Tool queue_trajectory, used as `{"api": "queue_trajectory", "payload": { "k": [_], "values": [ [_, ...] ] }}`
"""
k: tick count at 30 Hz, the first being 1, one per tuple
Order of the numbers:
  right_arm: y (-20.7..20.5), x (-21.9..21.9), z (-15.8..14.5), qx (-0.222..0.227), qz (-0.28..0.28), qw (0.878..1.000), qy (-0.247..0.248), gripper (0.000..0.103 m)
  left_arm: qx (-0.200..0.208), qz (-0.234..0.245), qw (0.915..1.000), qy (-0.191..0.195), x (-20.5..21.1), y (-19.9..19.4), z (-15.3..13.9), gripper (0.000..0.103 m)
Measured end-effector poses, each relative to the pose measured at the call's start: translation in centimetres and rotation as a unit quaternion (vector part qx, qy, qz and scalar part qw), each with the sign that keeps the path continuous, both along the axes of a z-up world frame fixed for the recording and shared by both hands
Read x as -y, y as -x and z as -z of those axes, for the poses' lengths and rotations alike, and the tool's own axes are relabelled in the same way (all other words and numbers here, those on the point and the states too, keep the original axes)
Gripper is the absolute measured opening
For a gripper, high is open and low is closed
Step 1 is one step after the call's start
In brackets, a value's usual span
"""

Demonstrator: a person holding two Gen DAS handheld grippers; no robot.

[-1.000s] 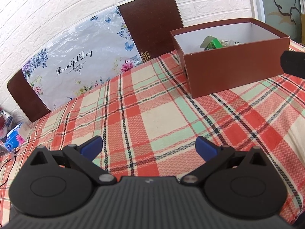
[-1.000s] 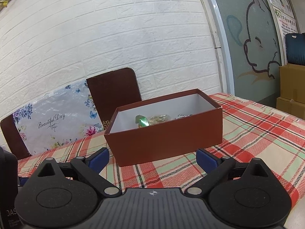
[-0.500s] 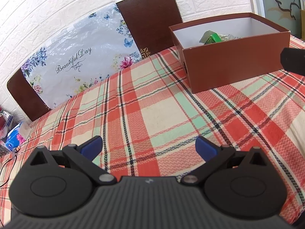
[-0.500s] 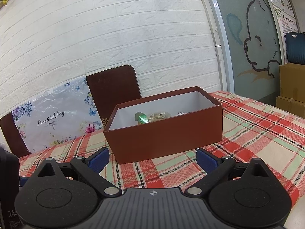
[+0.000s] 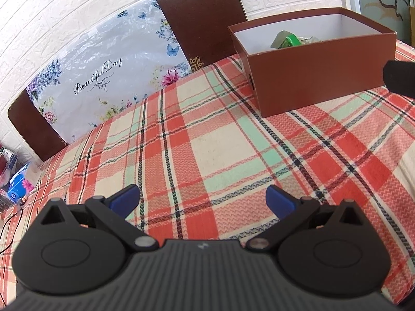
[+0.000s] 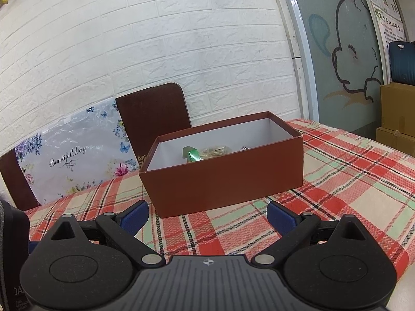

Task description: Organize objects

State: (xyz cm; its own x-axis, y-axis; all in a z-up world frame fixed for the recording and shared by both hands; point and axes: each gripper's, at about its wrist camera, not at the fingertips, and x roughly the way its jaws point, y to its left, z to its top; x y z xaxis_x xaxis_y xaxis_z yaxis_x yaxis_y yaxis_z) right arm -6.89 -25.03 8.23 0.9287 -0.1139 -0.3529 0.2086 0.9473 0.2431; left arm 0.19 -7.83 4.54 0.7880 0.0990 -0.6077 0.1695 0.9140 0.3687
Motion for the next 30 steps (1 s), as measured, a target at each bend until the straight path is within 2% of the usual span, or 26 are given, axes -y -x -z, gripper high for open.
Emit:
{"api": "queue_trajectory", "payload": {
  "k": [22, 30],
  "values": [
    [-0.41, 0.49, 0.42, -0.005, -0.006, 1.000, 0.000, 0.097, -0.012, 0.001, 0.9999, 0.000, -0.01, -0.23, 0.42, 0.103],
    [-0.41, 0.50, 0.71, -0.004, -0.005, 1.000, 0.003, 0.097, -0.015, 0.017, 0.9997, 0.011, -0.03, -0.15, 0.39, 0.103]
  ]
}}
